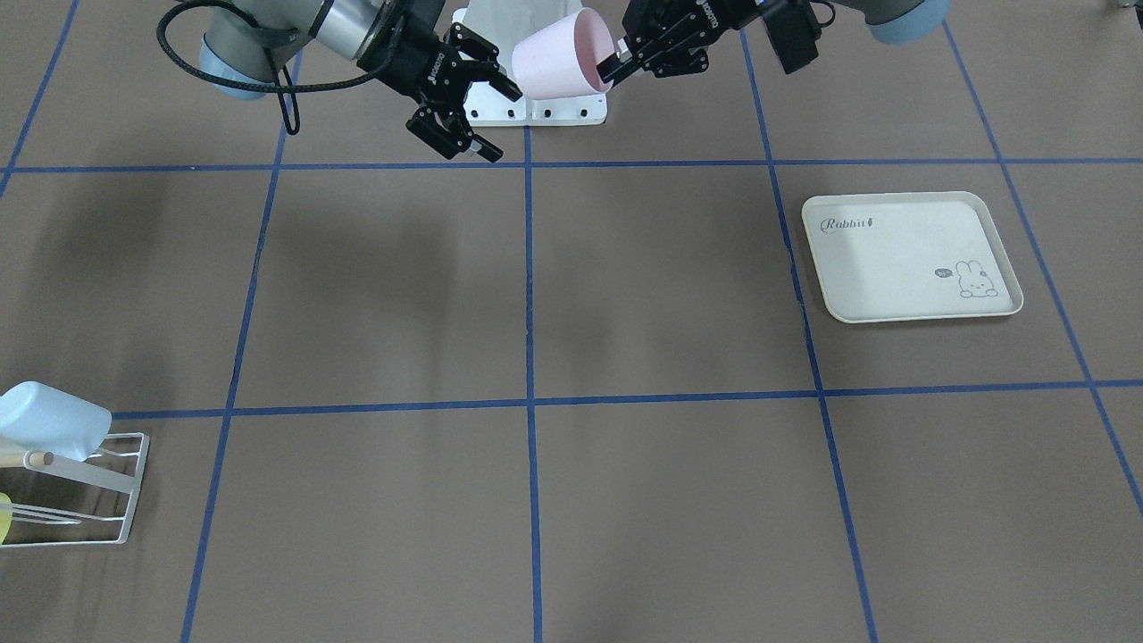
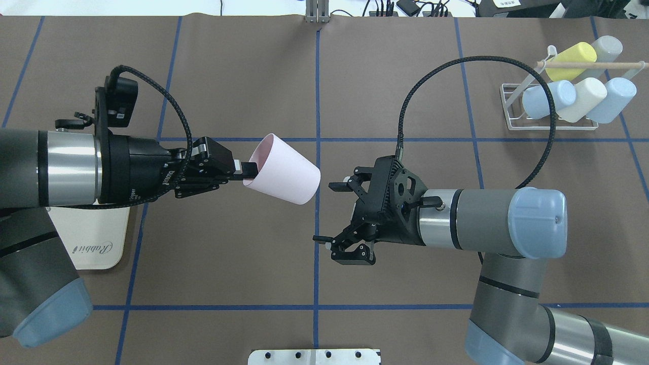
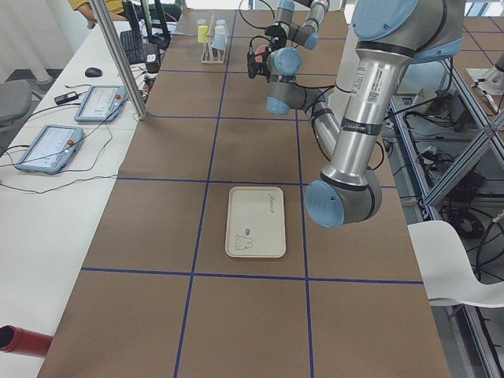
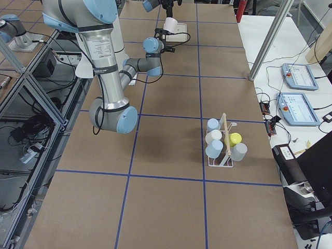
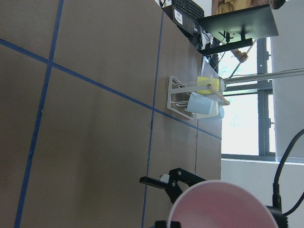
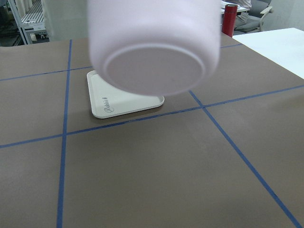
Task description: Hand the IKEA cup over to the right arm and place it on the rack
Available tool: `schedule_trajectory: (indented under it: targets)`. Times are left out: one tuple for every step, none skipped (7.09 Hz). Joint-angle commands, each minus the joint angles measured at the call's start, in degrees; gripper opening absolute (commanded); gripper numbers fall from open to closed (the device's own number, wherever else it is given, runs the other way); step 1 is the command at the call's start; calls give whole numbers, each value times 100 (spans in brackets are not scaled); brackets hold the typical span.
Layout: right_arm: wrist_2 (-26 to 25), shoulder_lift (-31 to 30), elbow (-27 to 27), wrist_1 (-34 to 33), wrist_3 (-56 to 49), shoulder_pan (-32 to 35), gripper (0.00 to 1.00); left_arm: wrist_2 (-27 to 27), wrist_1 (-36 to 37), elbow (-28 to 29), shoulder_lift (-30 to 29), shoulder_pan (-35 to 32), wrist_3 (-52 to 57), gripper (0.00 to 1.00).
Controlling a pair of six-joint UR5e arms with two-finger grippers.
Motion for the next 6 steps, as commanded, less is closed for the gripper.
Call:
schedule_trajectory:
  targets:
    - [-23, 43, 19, 15, 0, -33, 100, 172, 0, 139, -41, 190, 11, 0]
    - [-23, 43, 45, 6, 0, -33, 100, 365, 0, 201, -59, 348, 11, 0]
    - [-23, 43, 45, 6, 0, -33, 100, 385, 0, 219, -59, 375, 11, 0]
    - [-23, 43, 45, 15, 0, -33, 100, 394, 0, 219, -51, 402, 11, 0]
    - [-23, 52, 54, 15, 0, -33, 100, 394, 0, 254, -50, 454, 11, 0]
    - [-23, 52, 80, 15, 0, -33, 100, 394, 0, 271, -50, 489, 11, 0]
